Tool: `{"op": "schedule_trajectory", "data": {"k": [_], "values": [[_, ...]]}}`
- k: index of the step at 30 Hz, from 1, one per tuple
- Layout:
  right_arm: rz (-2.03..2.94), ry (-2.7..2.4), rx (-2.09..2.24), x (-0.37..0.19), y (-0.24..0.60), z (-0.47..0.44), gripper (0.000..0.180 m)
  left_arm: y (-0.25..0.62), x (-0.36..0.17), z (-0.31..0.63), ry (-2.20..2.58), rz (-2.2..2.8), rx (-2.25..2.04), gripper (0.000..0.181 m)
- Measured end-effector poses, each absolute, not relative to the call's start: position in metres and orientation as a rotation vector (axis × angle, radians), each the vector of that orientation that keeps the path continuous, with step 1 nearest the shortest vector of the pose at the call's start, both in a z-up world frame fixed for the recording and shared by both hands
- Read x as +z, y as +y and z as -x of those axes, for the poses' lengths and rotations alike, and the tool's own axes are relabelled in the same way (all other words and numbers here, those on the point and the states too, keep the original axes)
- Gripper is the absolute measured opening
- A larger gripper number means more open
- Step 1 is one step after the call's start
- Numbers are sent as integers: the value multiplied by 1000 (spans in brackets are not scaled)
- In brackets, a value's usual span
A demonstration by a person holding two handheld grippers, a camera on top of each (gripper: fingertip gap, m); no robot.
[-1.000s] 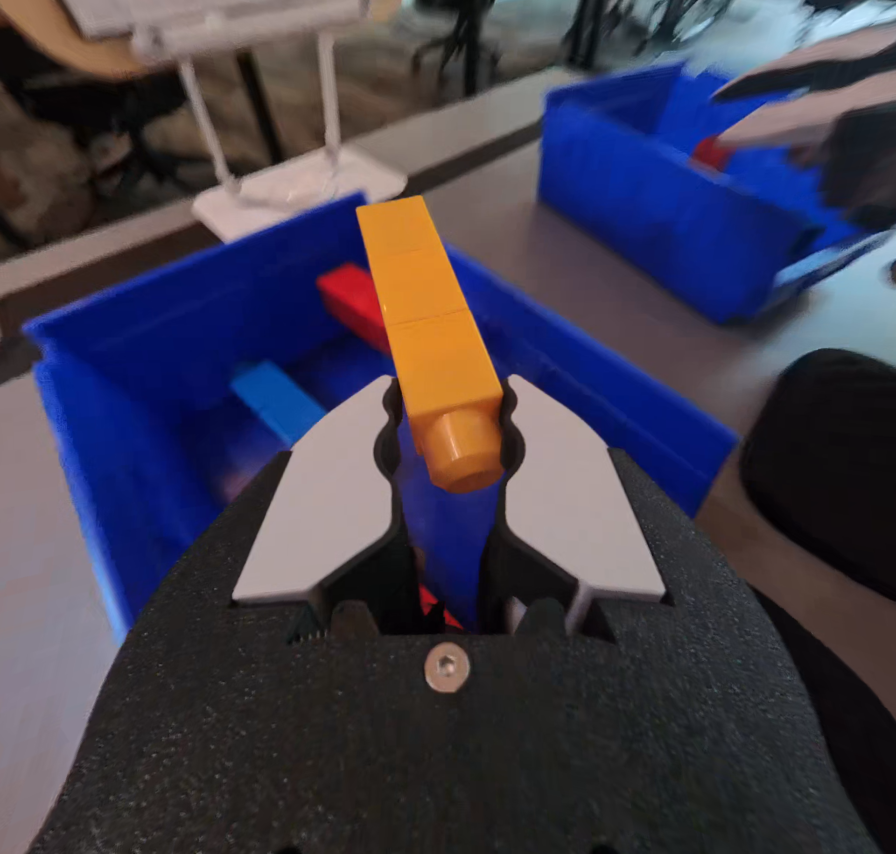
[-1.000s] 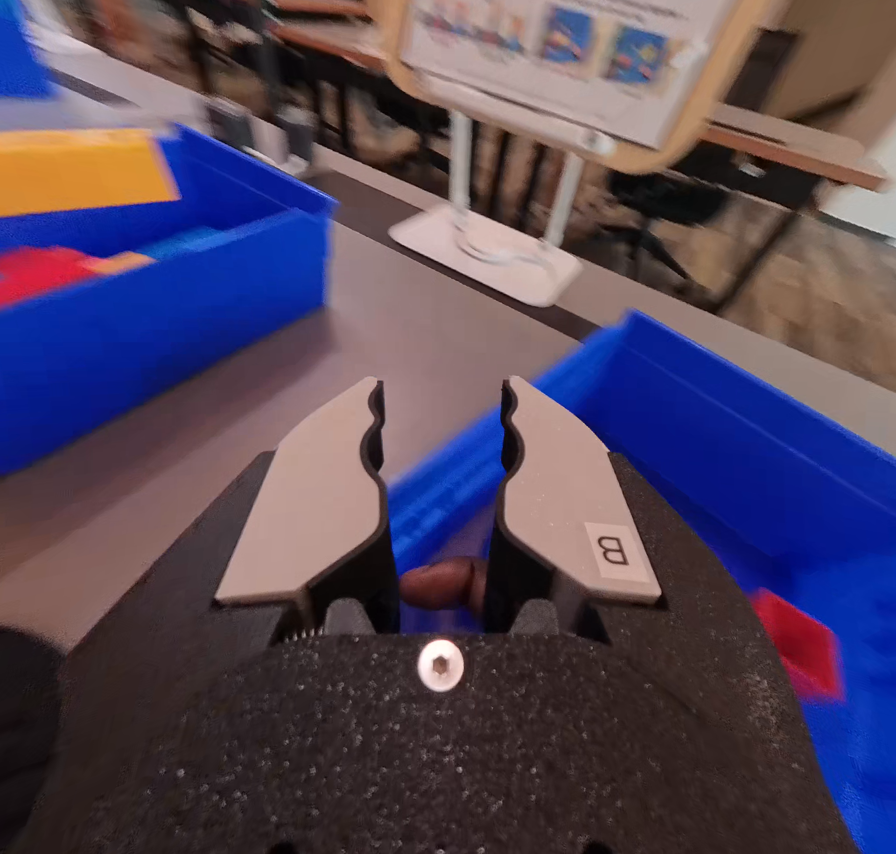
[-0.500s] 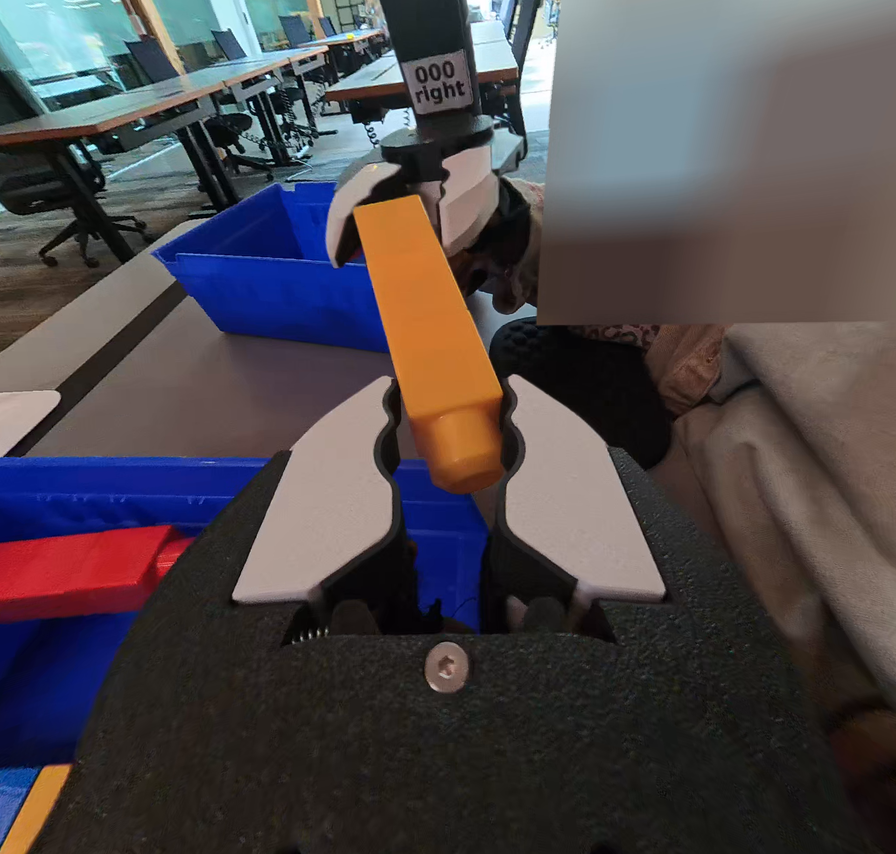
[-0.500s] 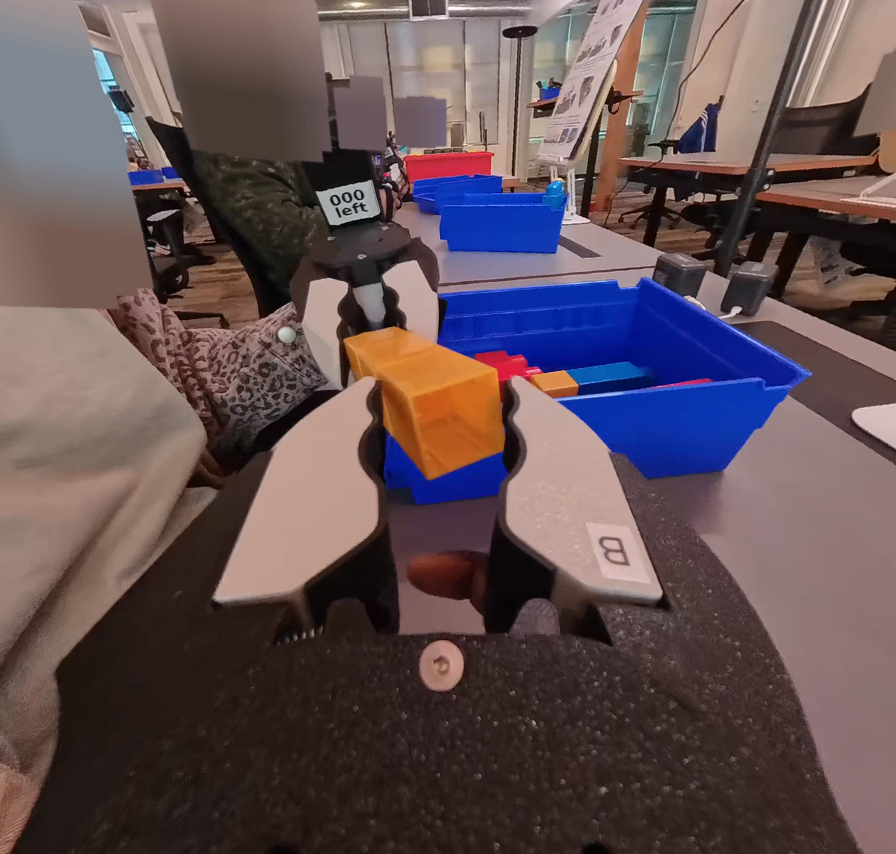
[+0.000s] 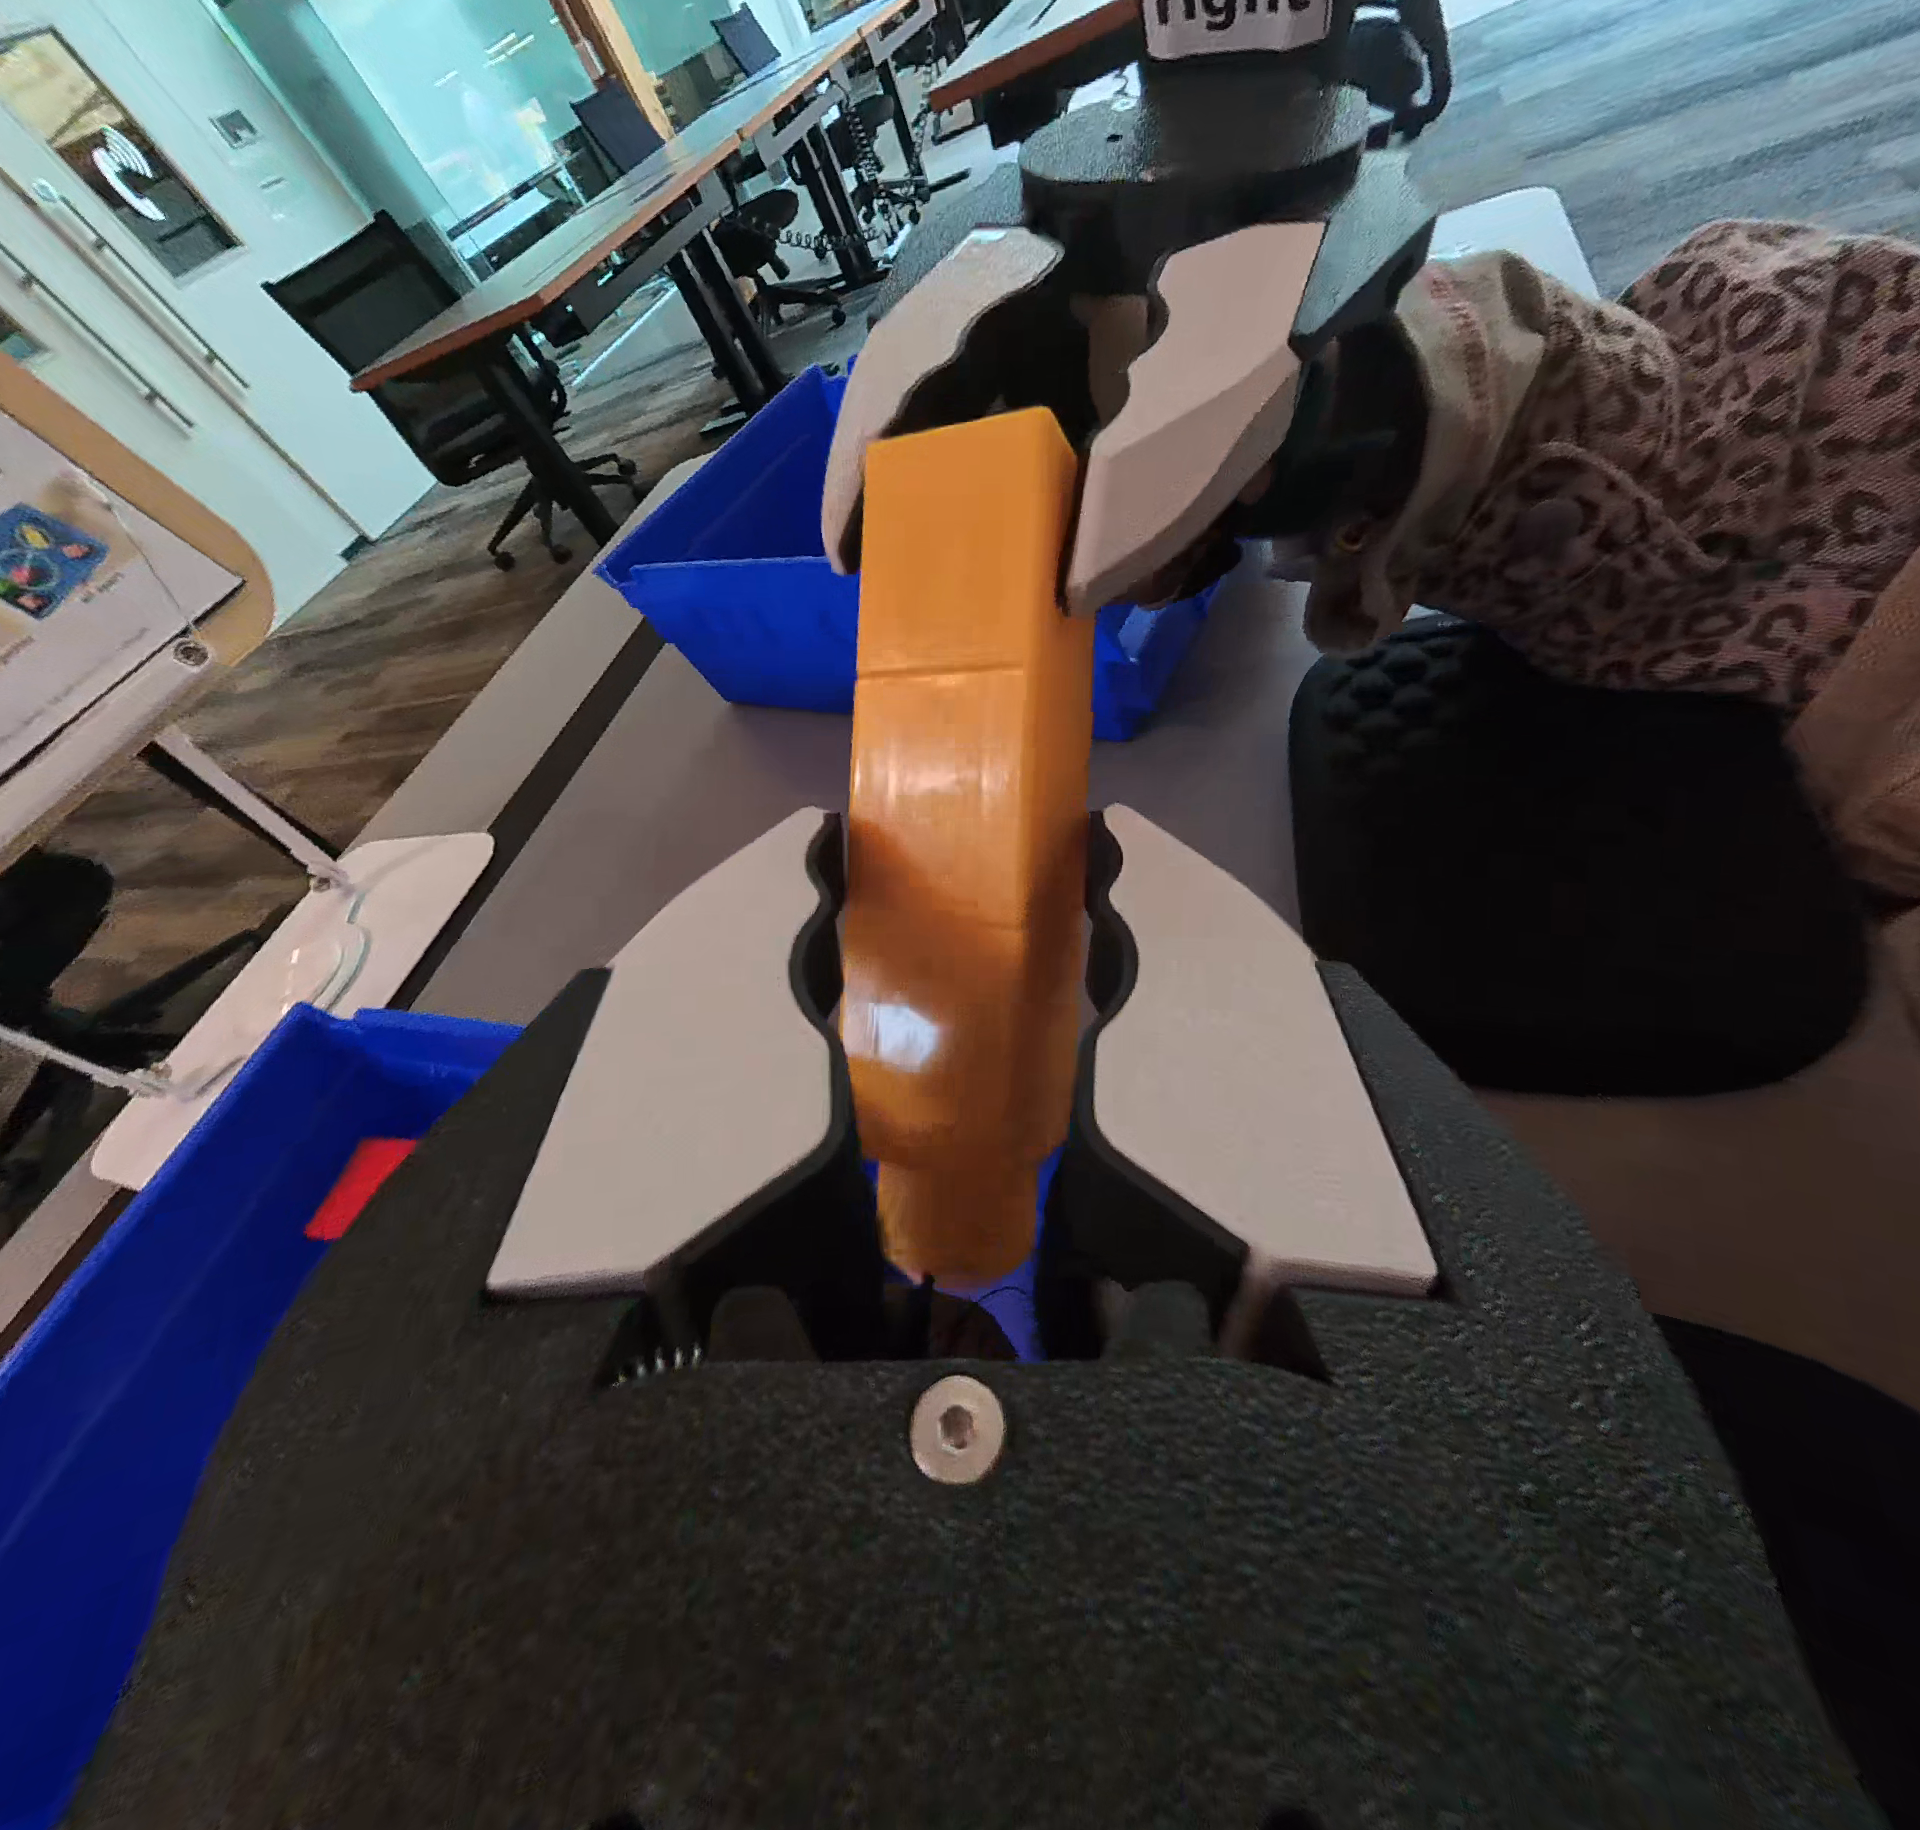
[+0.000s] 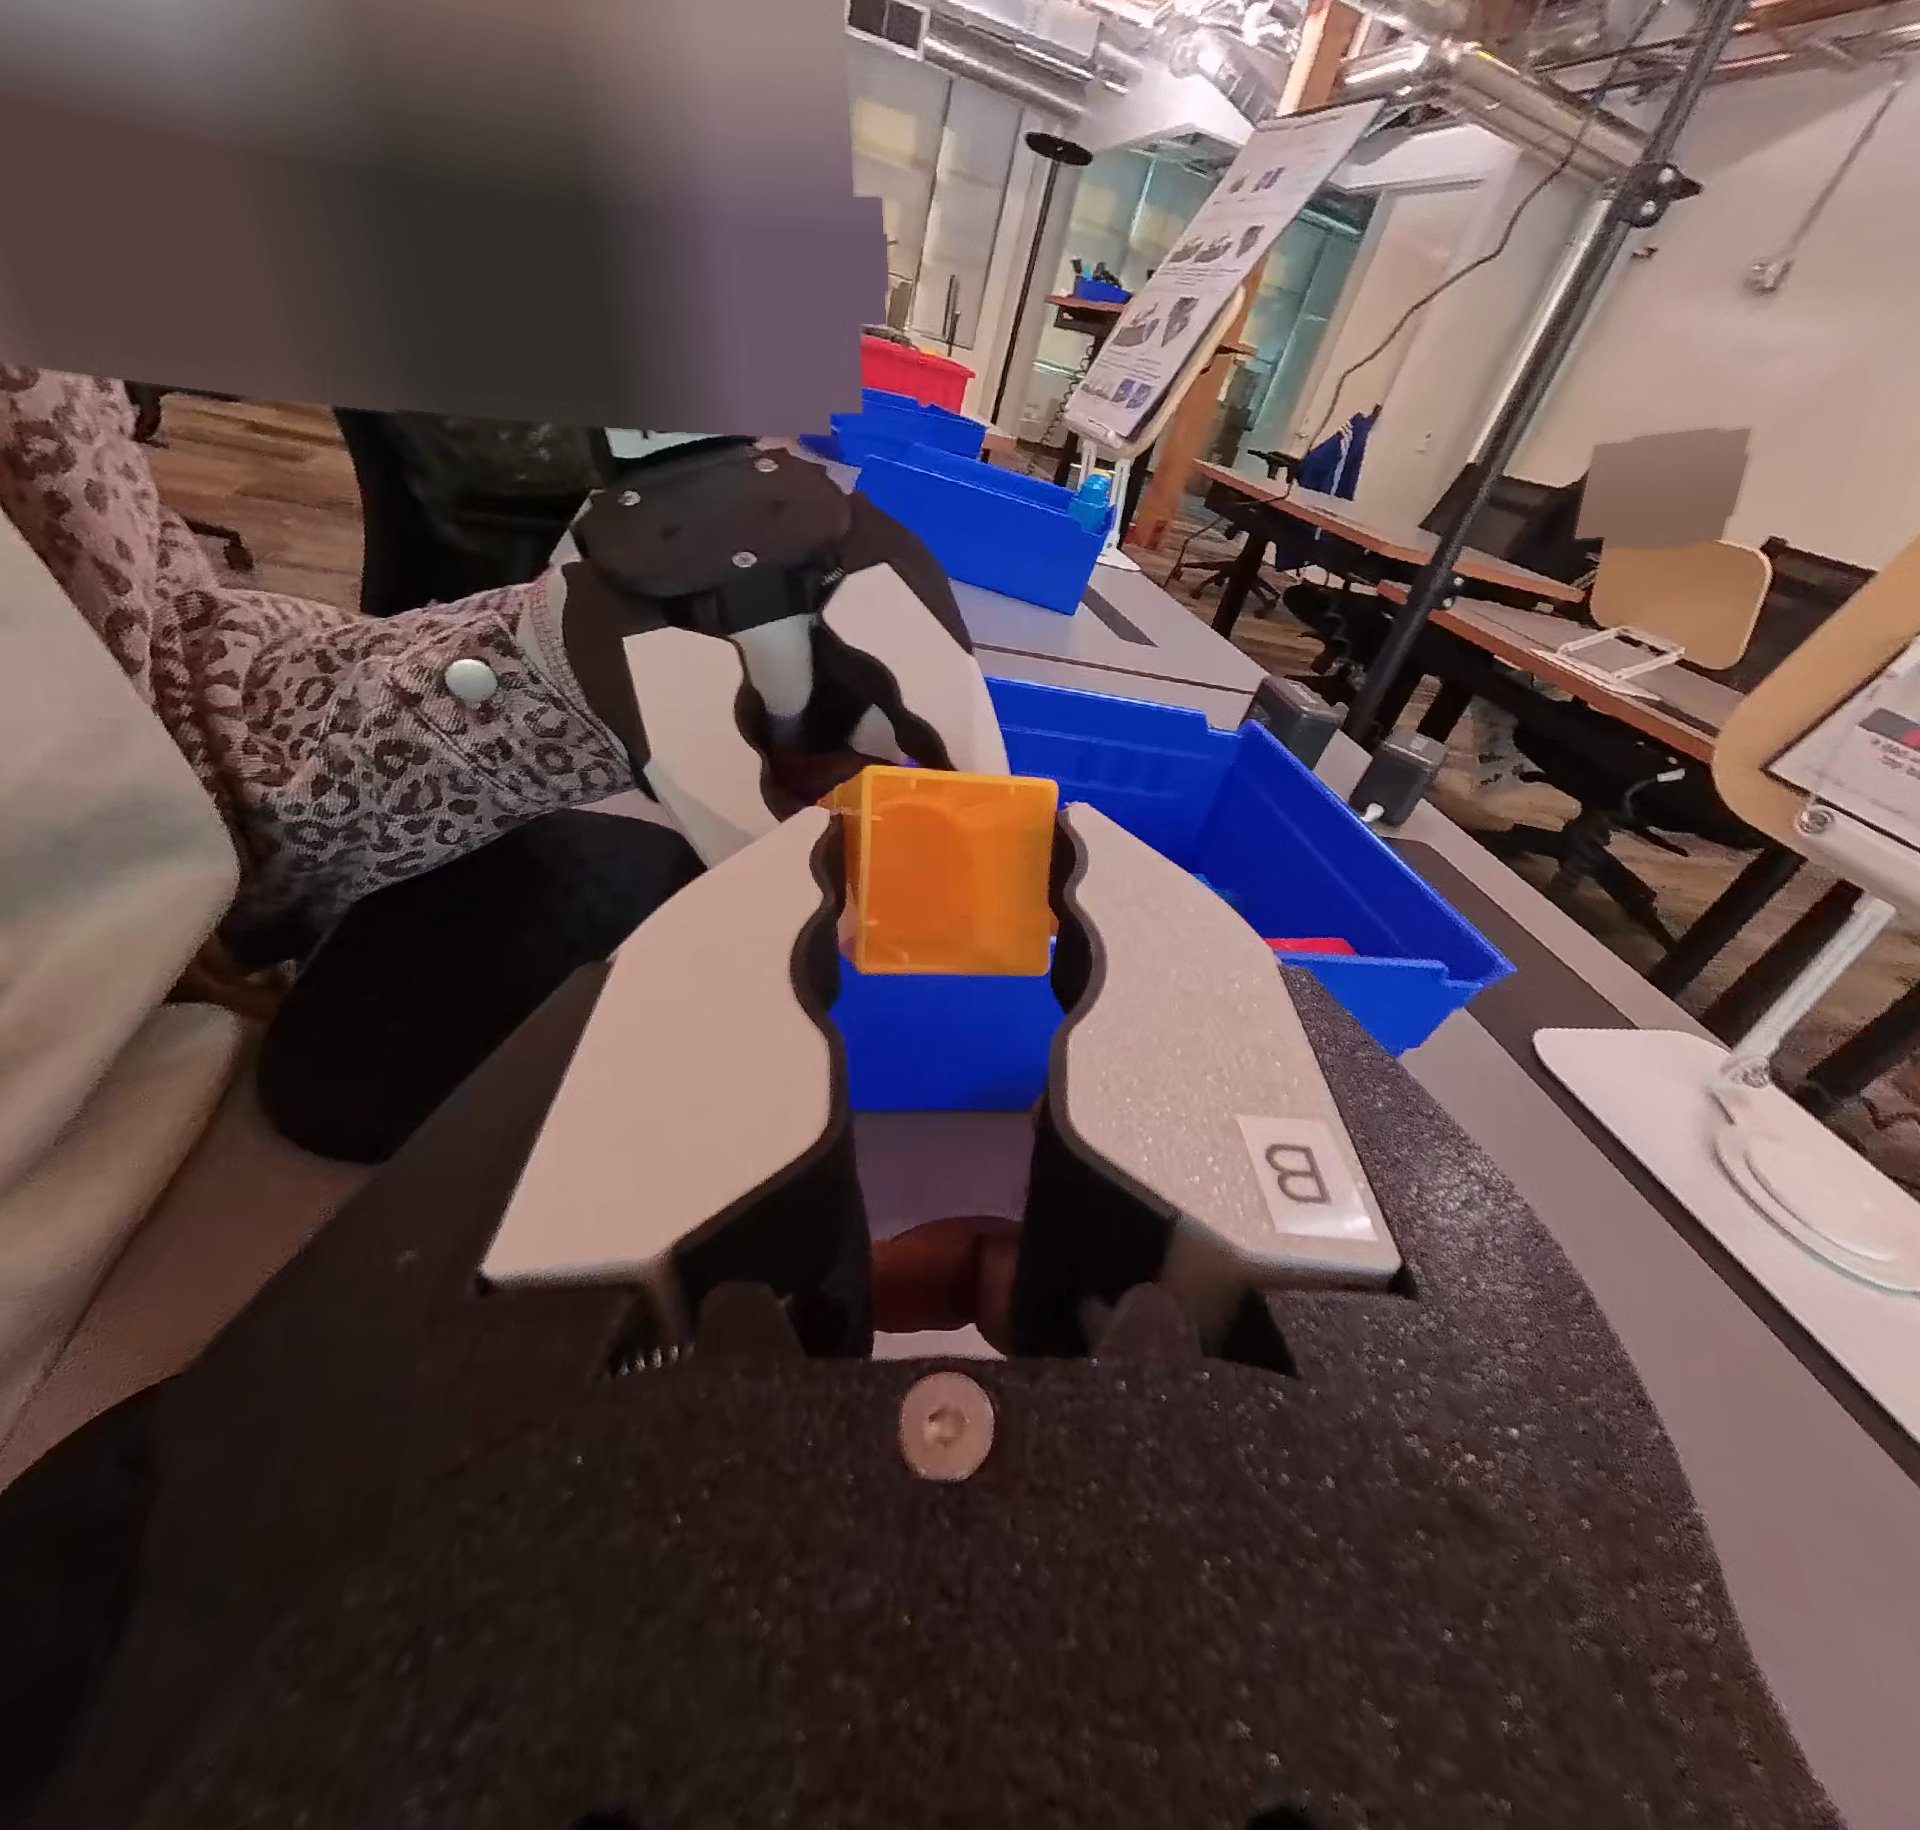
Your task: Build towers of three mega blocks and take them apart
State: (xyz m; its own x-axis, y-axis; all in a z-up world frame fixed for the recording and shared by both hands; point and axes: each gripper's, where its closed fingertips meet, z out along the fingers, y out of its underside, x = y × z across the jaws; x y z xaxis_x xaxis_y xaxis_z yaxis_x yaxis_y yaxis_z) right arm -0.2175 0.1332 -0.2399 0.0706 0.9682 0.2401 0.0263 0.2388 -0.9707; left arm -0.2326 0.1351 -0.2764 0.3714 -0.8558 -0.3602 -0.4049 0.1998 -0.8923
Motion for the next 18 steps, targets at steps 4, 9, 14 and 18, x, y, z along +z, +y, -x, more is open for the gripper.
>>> {"op": "schedule_trajectory", "data": {"k": [4,9,14,18], "values": [[1036,-1306,970,-239,126,219,37,129,-277,229,1253,1407,-538,42],[1007,-1314,925,-236,125,216,37,128,-273,234,1249,1389,-569,38],[890,-907,1005,-178,150,154,36,161,-277,282,1094,1456,-323,38],[1005,-477,720,-164,209,70,36,175,-261,297,911,1381,-273,38]]}}
